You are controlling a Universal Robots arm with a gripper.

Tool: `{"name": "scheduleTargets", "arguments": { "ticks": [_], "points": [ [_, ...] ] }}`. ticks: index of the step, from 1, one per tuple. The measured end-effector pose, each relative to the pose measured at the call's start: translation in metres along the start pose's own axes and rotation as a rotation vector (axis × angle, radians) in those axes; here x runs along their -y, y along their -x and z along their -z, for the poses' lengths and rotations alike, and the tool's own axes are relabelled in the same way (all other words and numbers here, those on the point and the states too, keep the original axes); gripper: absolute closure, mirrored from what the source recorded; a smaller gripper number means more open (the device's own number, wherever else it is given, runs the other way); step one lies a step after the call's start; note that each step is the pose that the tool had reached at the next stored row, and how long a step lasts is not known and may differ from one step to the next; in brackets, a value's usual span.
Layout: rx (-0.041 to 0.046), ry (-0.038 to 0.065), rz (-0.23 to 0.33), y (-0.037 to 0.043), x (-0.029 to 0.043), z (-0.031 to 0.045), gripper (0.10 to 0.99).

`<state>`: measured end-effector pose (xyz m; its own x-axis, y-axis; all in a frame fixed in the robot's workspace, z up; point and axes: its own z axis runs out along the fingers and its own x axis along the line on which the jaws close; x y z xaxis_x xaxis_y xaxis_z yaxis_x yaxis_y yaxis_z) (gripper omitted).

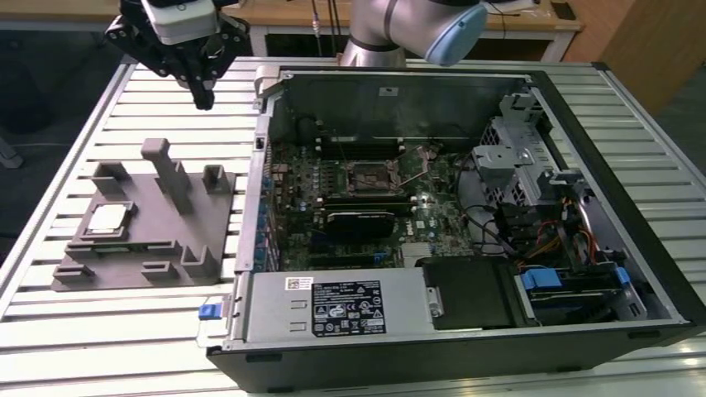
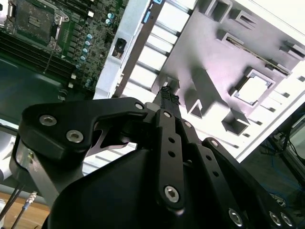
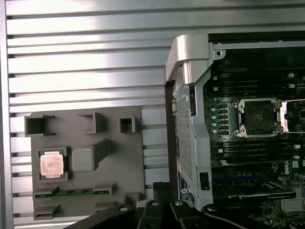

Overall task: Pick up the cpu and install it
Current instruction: 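Reach for the cpu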

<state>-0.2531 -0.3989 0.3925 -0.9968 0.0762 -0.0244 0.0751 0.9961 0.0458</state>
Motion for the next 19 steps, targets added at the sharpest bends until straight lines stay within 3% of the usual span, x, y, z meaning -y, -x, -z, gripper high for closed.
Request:
{"name": "scheduleTargets", "arguments": {
  "ticks": [8, 19],
  "points": [
    [0.0, 0.0, 0.0, -0.013, 0.001, -0.0009, 0.98],
    [0.0, 0.0, 0.0, -0.0258, 0.0024, -0.0088, 0.98]
  ]
}}
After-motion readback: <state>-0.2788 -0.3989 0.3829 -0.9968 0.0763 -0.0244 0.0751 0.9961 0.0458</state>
